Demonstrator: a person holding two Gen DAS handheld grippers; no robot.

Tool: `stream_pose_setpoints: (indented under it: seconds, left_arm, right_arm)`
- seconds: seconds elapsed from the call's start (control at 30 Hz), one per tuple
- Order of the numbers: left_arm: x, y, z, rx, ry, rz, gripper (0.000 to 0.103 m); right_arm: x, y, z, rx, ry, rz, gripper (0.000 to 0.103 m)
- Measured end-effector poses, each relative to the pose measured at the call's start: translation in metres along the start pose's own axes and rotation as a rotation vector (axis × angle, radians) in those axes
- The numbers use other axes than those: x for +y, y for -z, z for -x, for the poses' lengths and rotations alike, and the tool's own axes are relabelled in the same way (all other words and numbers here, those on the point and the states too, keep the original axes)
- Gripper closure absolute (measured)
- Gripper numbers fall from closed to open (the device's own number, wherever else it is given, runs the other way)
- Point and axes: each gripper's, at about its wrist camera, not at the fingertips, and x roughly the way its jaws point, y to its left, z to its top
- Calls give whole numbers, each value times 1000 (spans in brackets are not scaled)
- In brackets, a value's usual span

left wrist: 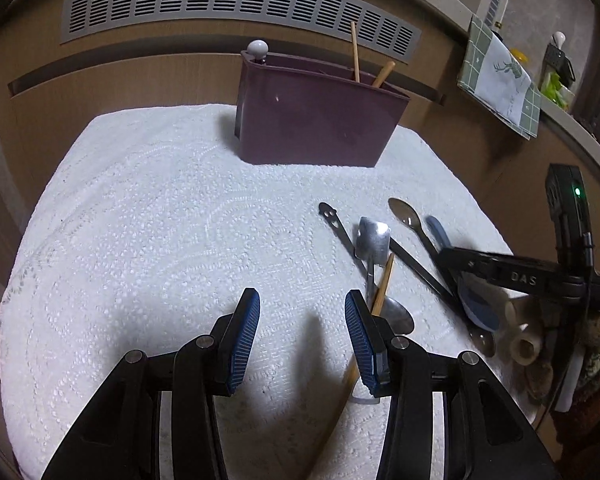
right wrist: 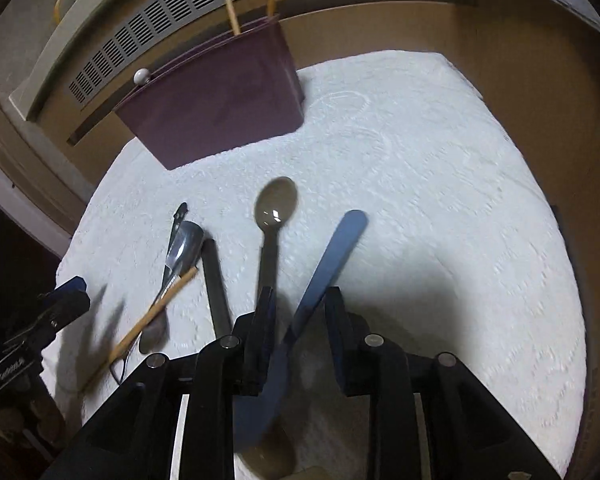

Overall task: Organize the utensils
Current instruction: 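Grasp the small metal spatula with the left tool while the right tool grasps the blue spoon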

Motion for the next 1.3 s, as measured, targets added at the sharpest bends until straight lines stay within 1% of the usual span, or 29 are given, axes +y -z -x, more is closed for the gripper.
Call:
stream_pose_setpoints:
  seconds: [0.13,0.2,0.27,0.3,0.37,0.47,0.53,0.67,0.8,0.87,0.93,1.0,1.03,1.07,1.17,1.3]
  left_arm:
    - [-5,0,-6,25,5,-12,57]
    - [-9,-1,-8,34,13,-25,57]
    - [-14,-4,-10,41,17,-37,57]
    - [-17,-7,-13,43,20,-42,57]
    - [-24,-14,-18,45,39,-62,57]
    - [-35,-23,-32,56,54,-83,57]
    - [-47,-30,-45,78,61,-113,57]
    - [-68,-41,-64,94,22,-193,58]
    - [-80,-48,-81,121,-35,-244,58]
    - [-82,-49,-89,138,-54,-242,58]
    - [-80,-51,-94,153,-66,-219,58]
    - [-80,-52,-95,150,-75,-213,62]
    - [-79,-53,-95,147,-80,-211,68]
    - [-78,-53,-95,147,-85,-210,70]
    - [-71,-52,-90,143,-89,-203,70]
    - [-54,-47,-79,135,-97,-177,70]
  right_arm:
    - [23,-7,-13,-13,38,90,78]
    - [28,-10,-16,-23,46,114,78]
    - [26,-11,-17,-28,45,118,85]
    - [23,-11,-15,-33,48,119,90]
    - [17,-10,-9,-41,33,115,92]
    - [8,-8,4,-86,17,97,92]
    - [5,-7,10,-108,1,94,92]
    - [1,-5,18,-144,-11,96,92]
    - [-2,-3,23,-163,-22,99,92]
    - [-2,-3,23,-163,-26,102,92]
    - [-3,-3,22,-158,-30,101,92]
    - [-4,-2,20,-150,-31,99,92]
    - [-4,-2,20,-148,-32,99,91]
    - [-3,-2,20,-147,-33,100,91]
    - [-2,-1,20,-141,-34,103,91]
    - [-4,-2,17,-105,-44,88,89]
